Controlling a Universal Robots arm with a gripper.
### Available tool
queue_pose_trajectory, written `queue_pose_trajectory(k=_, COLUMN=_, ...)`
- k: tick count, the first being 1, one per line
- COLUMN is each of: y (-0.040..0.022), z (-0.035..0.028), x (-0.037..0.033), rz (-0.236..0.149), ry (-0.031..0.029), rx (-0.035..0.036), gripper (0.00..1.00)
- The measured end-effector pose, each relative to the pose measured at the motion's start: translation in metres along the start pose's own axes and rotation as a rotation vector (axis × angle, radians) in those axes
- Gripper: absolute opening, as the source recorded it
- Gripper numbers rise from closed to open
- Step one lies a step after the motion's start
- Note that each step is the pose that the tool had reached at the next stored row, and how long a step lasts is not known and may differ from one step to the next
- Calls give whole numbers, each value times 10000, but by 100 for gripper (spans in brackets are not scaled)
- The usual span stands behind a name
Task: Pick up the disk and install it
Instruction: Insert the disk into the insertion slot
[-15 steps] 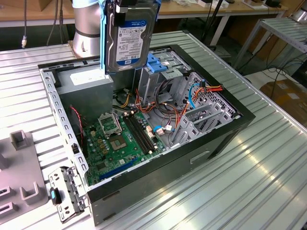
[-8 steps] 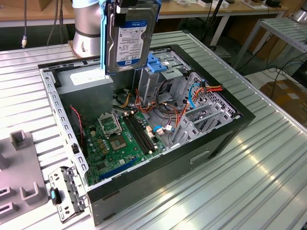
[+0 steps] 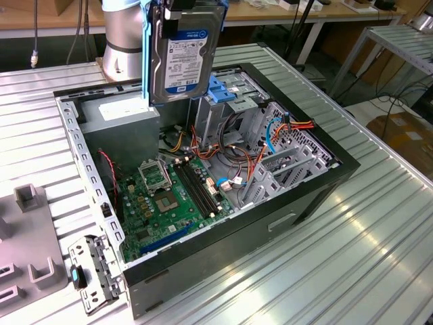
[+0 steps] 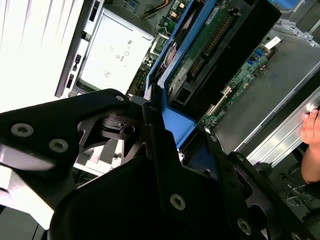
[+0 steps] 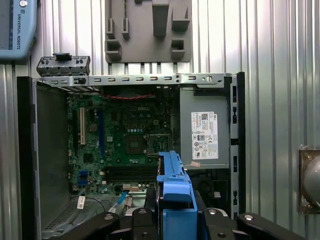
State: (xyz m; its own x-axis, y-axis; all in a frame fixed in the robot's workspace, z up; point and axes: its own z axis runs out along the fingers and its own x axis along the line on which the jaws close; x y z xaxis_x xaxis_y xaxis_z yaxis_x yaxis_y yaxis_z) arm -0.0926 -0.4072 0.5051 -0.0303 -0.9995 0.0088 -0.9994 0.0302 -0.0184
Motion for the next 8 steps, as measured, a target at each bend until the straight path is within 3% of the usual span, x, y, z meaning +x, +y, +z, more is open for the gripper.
queue_pose_trajectory(k=8, y=-2, z=1, x=45, rz=0, ry=0, rx=0, gripper=37)
